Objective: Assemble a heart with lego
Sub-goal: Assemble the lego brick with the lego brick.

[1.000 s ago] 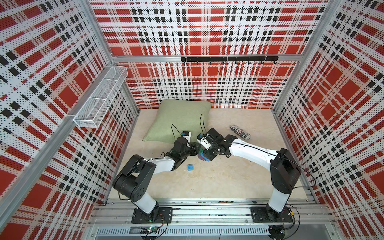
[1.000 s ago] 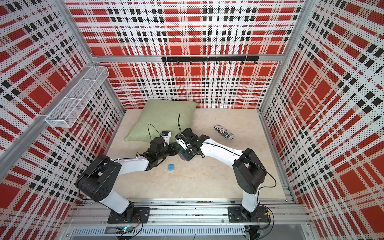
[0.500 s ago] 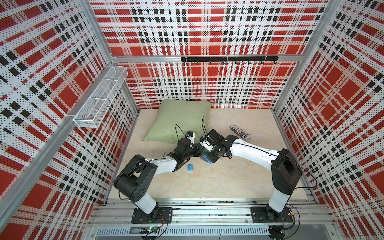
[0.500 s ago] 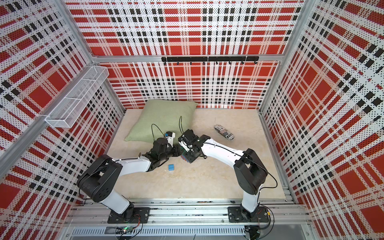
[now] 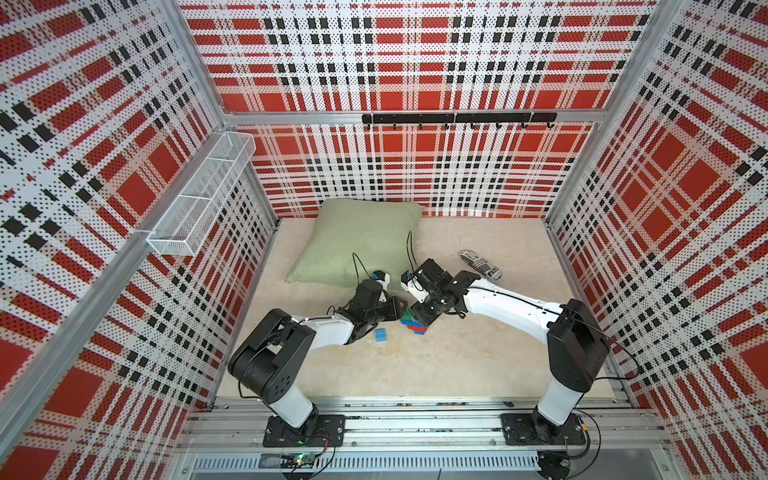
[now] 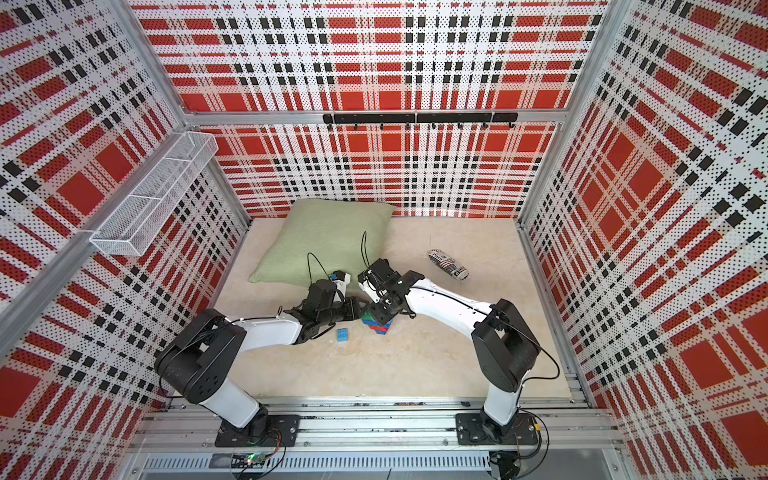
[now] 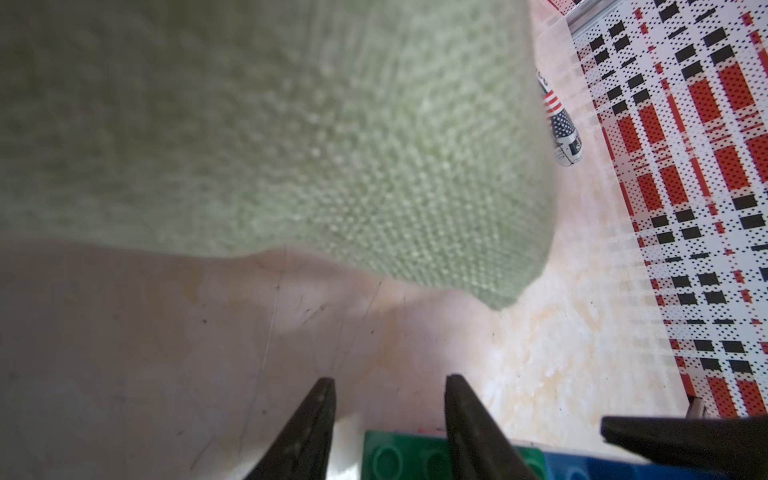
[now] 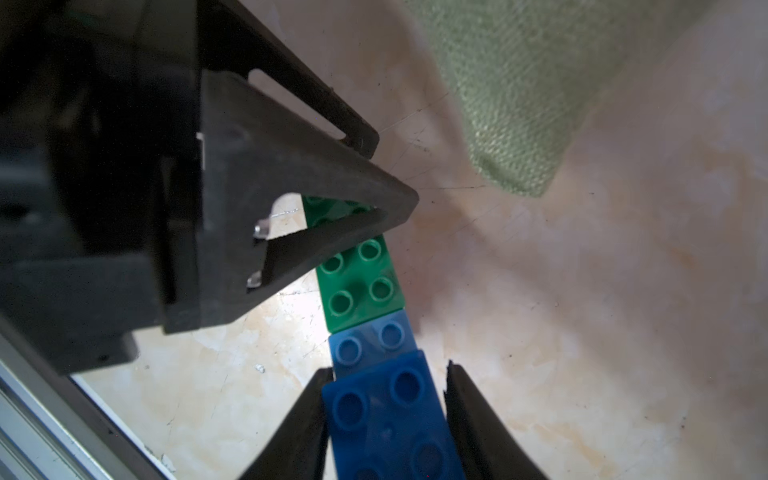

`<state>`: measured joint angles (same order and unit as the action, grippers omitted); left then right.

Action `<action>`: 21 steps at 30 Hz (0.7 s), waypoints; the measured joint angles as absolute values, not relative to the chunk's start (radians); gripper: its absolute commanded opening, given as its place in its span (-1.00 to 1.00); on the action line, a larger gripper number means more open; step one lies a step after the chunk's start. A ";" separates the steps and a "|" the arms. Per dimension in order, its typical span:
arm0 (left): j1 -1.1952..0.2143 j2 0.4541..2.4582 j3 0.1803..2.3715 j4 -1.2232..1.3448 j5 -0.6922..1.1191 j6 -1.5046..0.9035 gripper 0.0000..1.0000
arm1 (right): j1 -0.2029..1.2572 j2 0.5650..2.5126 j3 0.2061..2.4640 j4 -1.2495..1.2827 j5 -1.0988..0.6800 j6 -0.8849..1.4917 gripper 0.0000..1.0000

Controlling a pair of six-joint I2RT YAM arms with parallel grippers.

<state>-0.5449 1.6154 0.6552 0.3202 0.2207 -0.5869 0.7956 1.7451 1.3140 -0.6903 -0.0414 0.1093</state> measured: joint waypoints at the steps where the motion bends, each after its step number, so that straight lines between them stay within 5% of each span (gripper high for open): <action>1: -0.545 1.605 0.655 0.314 0.221 -0.586 -0.03 | 0.796 1.734 1.297 -0.683 -0.043 0.110 -0.20; 21: -0.547 1.473 0.655 0.212 0.175 -0.554 -0.02 | 0.830 1.543 1.028 -0.527 0.033 0.142 -0.26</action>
<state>-0.5468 1.4727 0.6552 0.2115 0.1749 -0.5537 0.8299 1.5429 1.0275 -0.5274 0.0326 0.1417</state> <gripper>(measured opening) 0.491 0.368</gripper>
